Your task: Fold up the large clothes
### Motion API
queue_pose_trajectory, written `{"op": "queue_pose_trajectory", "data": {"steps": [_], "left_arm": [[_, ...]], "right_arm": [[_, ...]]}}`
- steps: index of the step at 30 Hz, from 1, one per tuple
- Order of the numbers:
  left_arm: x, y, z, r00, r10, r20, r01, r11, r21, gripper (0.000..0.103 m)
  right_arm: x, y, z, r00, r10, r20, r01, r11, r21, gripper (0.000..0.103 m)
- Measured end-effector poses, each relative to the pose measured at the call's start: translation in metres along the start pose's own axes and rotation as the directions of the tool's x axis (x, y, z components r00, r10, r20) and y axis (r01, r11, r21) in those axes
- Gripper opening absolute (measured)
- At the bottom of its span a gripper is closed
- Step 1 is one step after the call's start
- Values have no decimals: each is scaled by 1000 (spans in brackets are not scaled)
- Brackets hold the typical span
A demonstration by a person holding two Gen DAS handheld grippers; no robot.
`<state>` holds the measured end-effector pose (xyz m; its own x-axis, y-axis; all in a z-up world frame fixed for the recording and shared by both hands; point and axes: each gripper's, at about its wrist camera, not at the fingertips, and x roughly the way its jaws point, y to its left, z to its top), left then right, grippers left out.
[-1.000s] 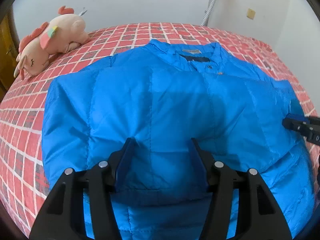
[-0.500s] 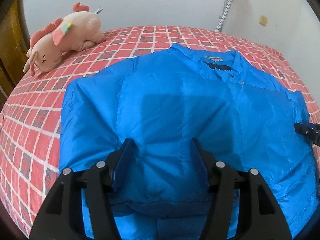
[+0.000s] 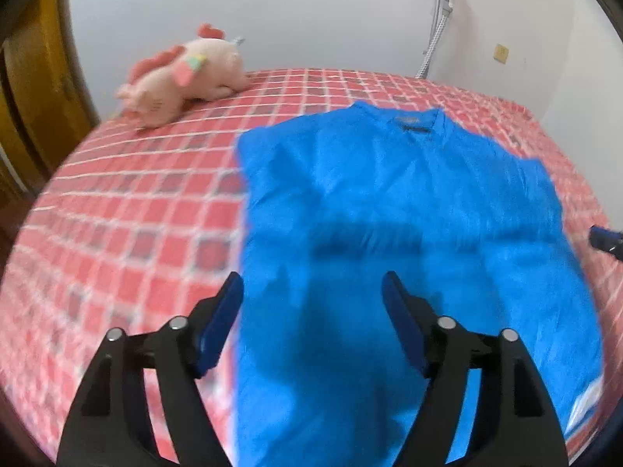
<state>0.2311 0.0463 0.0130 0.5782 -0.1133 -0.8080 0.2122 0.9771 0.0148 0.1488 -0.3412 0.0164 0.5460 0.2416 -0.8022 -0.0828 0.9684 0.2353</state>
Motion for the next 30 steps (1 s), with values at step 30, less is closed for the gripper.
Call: {"op": "queue_pose_trajectory", "data": {"steps": [30], "left_arm": [[-45,24,-181,972,-142,-186,115,982,-150,73]], "right_arm": [[-37,8,-184,966,121,-229,-96,988,118,48]]}}
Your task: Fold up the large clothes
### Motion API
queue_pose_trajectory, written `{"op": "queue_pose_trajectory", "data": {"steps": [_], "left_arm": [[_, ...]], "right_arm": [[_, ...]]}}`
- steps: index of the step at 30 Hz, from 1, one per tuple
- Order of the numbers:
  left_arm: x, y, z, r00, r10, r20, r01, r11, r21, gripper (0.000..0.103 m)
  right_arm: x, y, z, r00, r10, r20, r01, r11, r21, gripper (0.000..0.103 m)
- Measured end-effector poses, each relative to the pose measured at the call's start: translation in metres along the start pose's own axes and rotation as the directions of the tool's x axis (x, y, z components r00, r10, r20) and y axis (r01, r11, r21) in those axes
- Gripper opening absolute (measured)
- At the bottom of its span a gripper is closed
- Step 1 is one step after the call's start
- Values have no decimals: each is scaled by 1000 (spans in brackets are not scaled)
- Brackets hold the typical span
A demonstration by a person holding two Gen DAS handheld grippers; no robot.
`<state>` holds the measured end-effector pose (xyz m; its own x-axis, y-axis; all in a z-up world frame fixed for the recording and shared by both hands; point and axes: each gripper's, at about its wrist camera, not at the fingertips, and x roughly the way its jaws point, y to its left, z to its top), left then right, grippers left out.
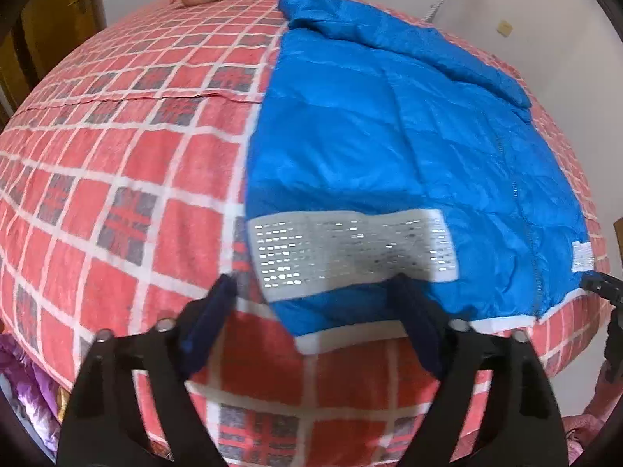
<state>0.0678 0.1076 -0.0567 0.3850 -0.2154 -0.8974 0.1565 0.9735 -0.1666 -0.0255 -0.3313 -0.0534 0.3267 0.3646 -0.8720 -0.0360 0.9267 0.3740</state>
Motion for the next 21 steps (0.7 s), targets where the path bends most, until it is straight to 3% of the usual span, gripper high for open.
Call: {"op": "queue_pose_trajectory", "data": {"steps": [4,6,11,16,21], "left_arm": [[-3,-5,-1,999,-35,2,35,999,8,52],[-4,-7,-2,998,-61,1,61,998,9,42],[2,-3,-1,994,-109,0,109,994,-10,40],[-4,2,0,991,-130,30,131,991,-36,13],[-22,0,5,983,-165,83,168,985,-32,8]], "right_arm": [[0,3,-1,999,33,-3,-33,999,-8,30],[-1,2,-1,999,47,-1,-47,999,-2,29],[7,-1,1,997,71,-12,-71,998,-3,29],[-2,0,0,996,81,24,-81,997,-7,12],[-29,5,9,985,138,102,-135,990,-36,9]]}}
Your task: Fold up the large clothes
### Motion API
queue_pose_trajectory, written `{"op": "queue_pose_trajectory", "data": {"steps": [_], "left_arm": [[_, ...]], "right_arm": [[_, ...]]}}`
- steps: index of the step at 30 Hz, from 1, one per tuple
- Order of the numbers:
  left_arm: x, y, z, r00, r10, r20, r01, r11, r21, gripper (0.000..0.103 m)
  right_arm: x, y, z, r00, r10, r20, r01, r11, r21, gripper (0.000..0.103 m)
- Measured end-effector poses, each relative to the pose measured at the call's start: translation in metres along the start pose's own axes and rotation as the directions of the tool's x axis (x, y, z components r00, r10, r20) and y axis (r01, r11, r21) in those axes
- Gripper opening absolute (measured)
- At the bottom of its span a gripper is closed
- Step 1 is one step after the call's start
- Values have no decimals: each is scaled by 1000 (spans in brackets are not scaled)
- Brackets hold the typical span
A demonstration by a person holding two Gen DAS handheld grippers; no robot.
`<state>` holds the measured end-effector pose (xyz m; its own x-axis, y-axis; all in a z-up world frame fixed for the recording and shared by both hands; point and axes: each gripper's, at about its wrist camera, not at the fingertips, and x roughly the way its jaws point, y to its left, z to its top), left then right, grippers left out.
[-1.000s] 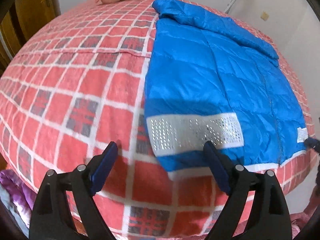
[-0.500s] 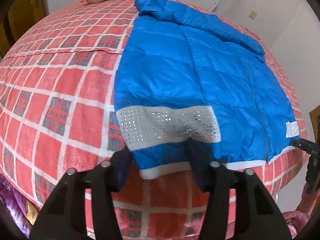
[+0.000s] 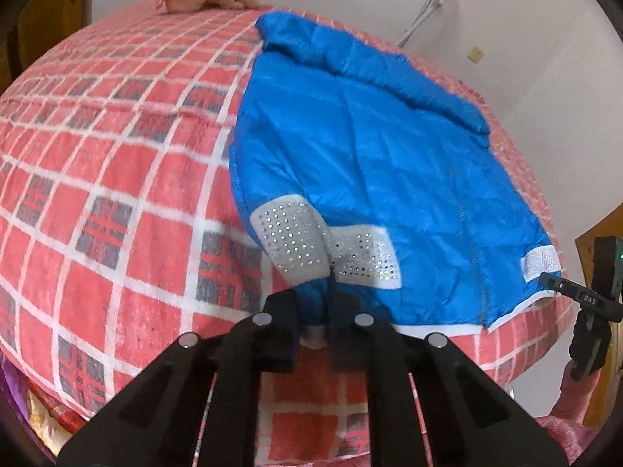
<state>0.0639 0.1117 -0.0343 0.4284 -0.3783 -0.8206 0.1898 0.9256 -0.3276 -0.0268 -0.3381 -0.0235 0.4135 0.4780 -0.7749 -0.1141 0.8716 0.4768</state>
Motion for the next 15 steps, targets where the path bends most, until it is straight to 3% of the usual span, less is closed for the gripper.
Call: {"op": "queue_pose_trajectory", "data": {"steps": [5,15], "left_arm": [[-33,-10,24,991,-81,106,80,997,16,7],[-57,-40,100,964,-99,247,76,992,101,7]], "right_arm": [[-31,15,26,996,24,88,-20,999,-43,8],[-60,19,103,983,32,182,-23,999,-49,8]]}}
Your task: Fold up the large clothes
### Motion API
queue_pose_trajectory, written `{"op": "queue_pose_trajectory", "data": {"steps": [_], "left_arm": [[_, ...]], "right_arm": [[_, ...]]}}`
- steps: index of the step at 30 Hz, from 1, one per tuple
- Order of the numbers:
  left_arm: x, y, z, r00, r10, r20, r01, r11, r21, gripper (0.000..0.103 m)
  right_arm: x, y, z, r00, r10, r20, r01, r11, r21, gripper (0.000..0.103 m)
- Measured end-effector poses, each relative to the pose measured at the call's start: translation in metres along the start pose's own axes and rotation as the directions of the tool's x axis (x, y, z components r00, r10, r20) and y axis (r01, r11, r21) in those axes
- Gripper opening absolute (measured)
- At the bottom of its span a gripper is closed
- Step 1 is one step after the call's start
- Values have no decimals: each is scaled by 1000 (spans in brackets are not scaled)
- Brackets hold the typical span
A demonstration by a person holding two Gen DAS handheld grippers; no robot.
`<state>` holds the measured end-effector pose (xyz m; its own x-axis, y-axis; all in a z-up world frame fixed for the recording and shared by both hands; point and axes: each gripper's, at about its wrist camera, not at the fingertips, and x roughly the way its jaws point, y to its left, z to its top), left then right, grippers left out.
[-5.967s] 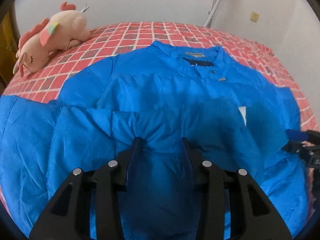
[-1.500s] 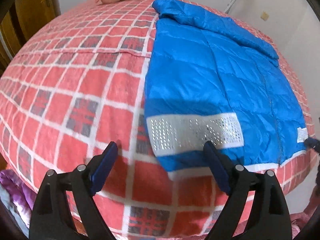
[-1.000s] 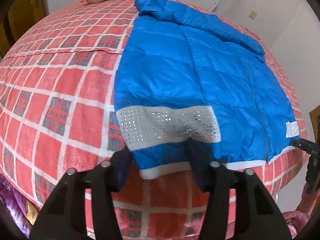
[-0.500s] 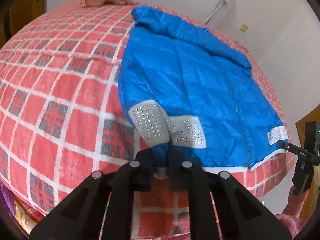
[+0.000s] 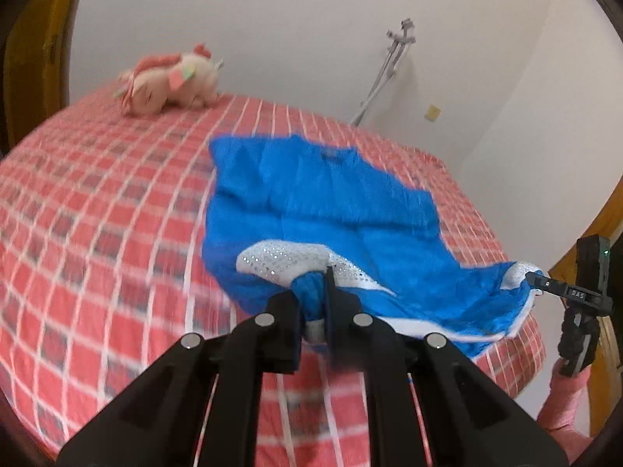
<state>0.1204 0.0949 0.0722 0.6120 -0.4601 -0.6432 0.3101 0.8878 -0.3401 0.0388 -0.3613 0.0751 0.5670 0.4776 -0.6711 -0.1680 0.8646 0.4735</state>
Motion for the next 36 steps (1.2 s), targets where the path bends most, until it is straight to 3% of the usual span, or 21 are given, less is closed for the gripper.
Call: {"op": "queue_pose_trajectory", "data": {"steps": [12,20,27,36], "left_arm": [[65,-6,110,994,61,86,-64,997,34,8],[135,9,160,996,78,52,-79,997,3,8],[209,31,181,994,108,-7,-108,994,-33,9],[289,74,172,991,105,-86,-115,987,-113,14]], "right_arm": [[51,-39,122,999,-35,9,34,994,104,8],[109,-80,170,998,-46,-31,51,982,182,8],[171,-123,197,996,-49,-70,65,967,247,8],[237,-158,195,991,-93,-96,116,957,267,10]]}}
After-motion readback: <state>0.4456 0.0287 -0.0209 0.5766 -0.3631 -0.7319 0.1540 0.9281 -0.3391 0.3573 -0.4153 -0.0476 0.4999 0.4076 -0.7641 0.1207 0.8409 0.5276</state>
